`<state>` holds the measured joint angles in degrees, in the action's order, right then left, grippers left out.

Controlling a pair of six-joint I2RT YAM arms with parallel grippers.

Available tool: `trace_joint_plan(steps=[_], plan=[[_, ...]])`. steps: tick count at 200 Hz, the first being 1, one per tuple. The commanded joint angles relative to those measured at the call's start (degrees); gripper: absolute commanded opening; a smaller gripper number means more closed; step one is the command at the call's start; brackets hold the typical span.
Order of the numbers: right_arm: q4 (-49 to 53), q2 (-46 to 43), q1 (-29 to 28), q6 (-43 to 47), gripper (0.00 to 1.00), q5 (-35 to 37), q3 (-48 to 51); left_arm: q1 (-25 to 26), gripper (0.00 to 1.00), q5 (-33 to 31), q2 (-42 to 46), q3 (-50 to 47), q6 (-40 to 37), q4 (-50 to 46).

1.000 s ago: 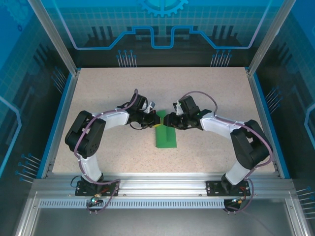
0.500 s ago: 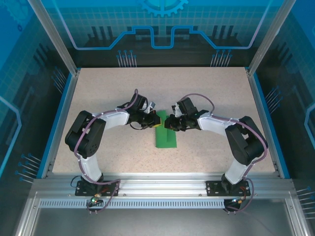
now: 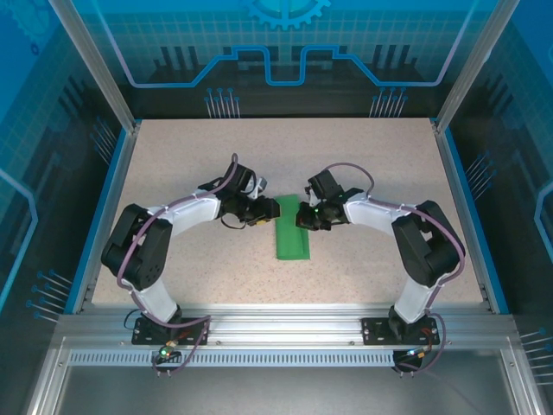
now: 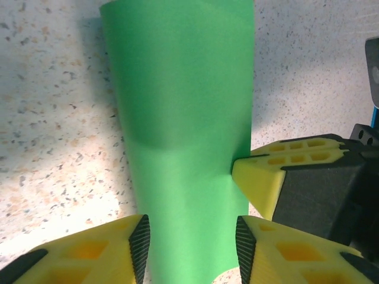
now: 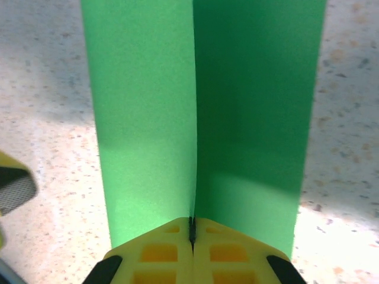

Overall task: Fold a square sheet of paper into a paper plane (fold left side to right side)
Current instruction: First fold in half a square sheet of paper at the center of the table.

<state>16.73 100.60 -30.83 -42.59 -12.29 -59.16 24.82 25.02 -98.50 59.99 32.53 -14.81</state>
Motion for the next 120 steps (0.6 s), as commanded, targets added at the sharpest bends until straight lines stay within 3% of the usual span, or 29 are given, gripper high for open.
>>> trace_joint_plan(steps=[1, 56, 120], plan=[[4.4, 1.2, 0.3, 1.2, 0.03, 3.4, -1.5, 0.3, 0.48, -2.0, -0.5, 1.3, -1.5, -4.0], [4.8, 1.6, 0.3, 1.7, 0.04, 5.0, -1.2, 2.2, 0.56, -1.7, -5.4, 4.3, -0.8, -4.2], [4.8, 2.3, 0.2, 1.9, 0.05, 5.1, -1.2, 3.8, 0.54, -3.0, -9.5, 7.4, -0.2, -5.8]])
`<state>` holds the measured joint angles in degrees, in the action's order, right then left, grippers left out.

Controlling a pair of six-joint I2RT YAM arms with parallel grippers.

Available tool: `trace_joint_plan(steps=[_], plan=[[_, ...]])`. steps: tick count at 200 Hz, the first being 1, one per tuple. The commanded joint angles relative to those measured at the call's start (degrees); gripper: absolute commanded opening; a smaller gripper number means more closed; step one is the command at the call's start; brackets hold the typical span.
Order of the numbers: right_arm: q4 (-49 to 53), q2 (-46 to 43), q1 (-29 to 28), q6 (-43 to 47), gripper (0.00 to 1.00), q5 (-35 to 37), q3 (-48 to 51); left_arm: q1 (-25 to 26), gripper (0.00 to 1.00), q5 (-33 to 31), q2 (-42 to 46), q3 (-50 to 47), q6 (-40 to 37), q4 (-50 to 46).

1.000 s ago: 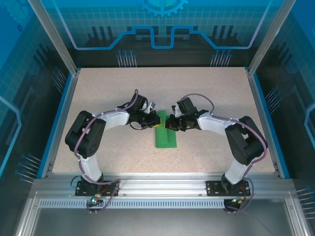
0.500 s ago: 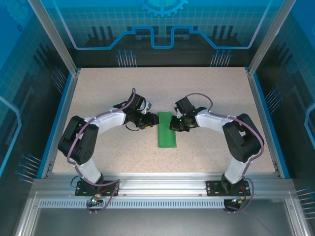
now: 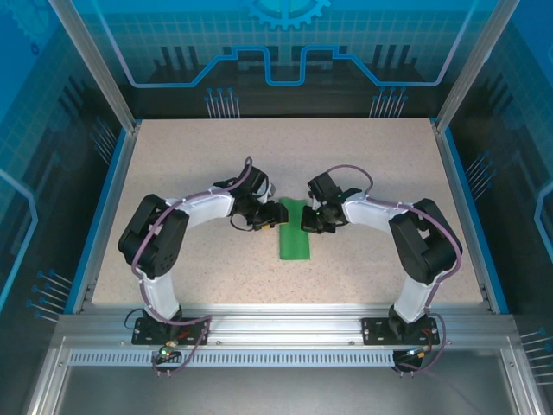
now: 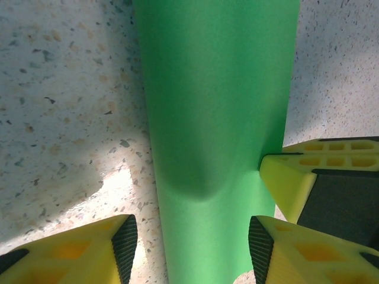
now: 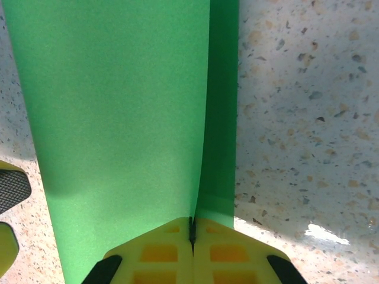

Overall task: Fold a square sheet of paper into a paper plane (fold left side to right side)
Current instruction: First fold in half a square sheet of paper at the center of the table.

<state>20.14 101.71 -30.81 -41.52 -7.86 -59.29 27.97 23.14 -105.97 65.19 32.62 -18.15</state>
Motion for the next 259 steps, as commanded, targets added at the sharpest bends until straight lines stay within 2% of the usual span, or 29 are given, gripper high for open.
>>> trace_joint_plan(steps=[1, 43, 108, 163, 217, 259], plan=[[1.4, 1.1, 0.2, 0.8, 0.05, 0.7, -1.0, 0.7, 0.54, -1.2, -2.1, 2.2, -0.3, -2.5], [1.0, 1.2, 0.3, 0.8, 0.07, 0.7, -0.8, 1.6, 0.49, -3.2, -5.2, 4.1, -0.5, -5.0], [1.1, 0.9, 0.2, 1.1, 0.11, 1.3, -0.8, 2.2, 0.46, -4.7, -7.9, 5.3, -0.1, -6.2], [2.8, -5.5, 0.8, 0.9, 0.38, 8.0, 1.9, 3.0, 0.46, -5.9, -9.8, 6.3, -0.6, -7.8], [3.0, -14.8, 3.0, -1.7, 0.54, 14.9, 7.9, 3.4, 0.46, -6.8, -10.7, 7.1, -1.4, -9.1], [1.3, -21.2, 5.0, -3.7, 0.69, 15.8, 12.8, 3.4, 0.46, -6.9, -11.3, 7.7, -1.9, -9.8]])
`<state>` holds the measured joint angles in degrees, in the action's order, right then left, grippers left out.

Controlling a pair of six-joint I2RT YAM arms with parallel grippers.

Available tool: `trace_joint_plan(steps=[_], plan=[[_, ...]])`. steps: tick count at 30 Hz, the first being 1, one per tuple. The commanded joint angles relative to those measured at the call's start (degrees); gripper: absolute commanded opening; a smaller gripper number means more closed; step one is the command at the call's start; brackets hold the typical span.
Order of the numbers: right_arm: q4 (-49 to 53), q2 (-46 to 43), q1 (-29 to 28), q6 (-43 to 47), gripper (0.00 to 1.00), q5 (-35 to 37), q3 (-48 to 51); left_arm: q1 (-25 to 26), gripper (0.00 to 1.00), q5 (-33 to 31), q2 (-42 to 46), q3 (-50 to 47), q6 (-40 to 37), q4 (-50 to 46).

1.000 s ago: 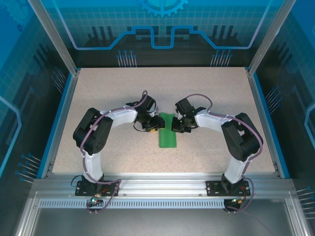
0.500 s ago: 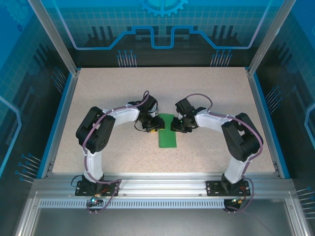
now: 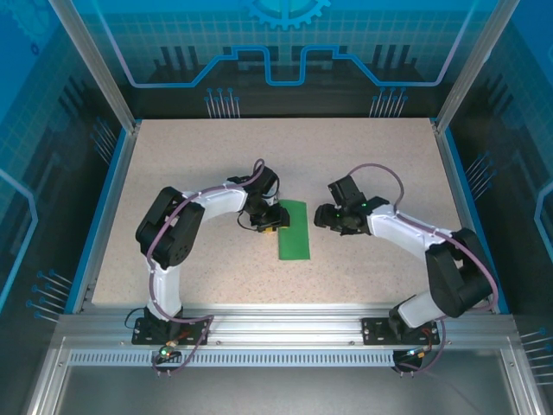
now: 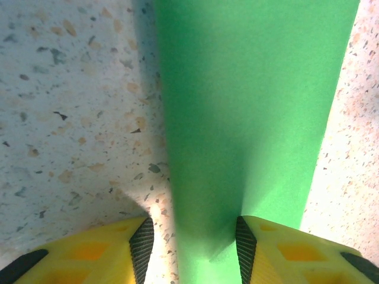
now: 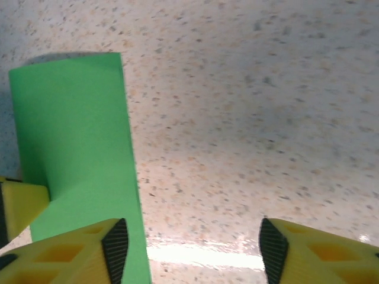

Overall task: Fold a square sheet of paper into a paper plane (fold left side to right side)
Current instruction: First fold in half a square sheet of paper at the center of the table.

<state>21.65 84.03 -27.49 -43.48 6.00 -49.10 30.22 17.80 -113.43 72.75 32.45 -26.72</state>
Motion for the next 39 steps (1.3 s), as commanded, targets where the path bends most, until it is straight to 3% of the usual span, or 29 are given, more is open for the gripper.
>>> trace_joint_plan(steps=[1, 10, 39], plan=[[-0.2, -3.7, 1.8, -1.7, 0.7, 1.9, 2.8, 1.2, 0.46, -1.6, -3.8, 0.2, -1.7, -1.2], [-4.2, -9.2, 4.4, -3.6, 0.9, -1.9, 7.1, 1.3, 0.45, -2.5, -4.2, 0.3, -2.2, -1.8], [-3.0, -9.8, 5.1, -3.3, 0.92, -2.2, 8.2, 2.1, 0.47, -2.8, -6.2, 1.9, -2.3, -2.5]])
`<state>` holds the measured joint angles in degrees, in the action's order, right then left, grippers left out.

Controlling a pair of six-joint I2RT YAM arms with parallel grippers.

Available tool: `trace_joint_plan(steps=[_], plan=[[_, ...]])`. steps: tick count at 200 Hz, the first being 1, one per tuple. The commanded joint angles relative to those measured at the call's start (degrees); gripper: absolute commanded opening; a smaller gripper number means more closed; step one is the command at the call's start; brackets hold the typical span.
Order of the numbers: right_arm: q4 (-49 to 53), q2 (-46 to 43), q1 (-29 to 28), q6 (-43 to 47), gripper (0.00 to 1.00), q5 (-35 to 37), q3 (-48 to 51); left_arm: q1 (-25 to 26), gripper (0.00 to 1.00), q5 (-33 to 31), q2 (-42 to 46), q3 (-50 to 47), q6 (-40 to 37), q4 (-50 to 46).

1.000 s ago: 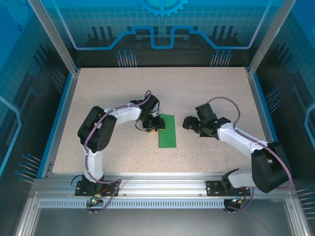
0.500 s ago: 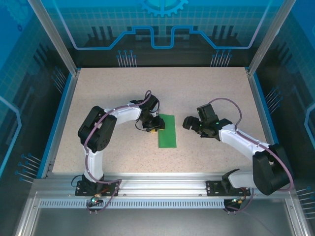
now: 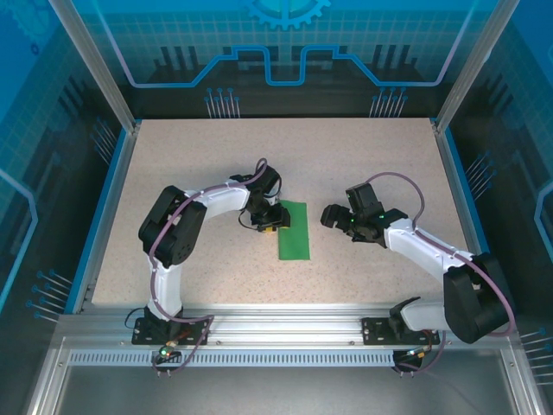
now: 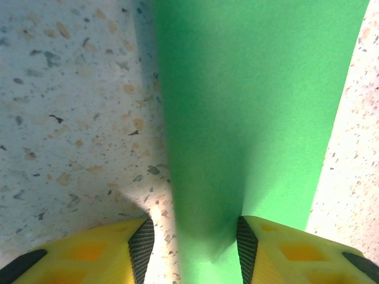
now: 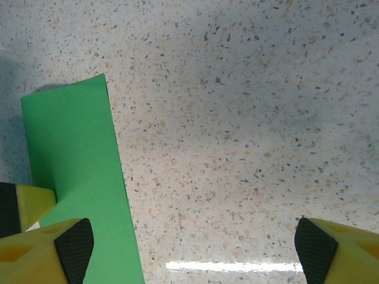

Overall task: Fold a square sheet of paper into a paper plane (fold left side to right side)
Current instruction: First fold in half a square sheet of paper at the center of the table.

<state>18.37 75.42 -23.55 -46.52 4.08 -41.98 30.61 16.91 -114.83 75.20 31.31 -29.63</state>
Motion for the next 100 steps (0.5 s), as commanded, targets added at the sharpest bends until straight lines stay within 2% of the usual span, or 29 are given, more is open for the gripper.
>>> trace_joint_plan(steps=[1, 100], plan=[[0.3, -1.1, 1.1, -0.3, 0.92, -0.3, 1.0, 1.7, 0.47, -1.9, -4.9, -0.5, -1.2, 0.4], [-0.8, 0.3, 1.2, 0.0, 0.92, -2.3, 0.8, 1.7, 0.47, -2.1, -5.2, -0.2, -0.8, 0.3]])
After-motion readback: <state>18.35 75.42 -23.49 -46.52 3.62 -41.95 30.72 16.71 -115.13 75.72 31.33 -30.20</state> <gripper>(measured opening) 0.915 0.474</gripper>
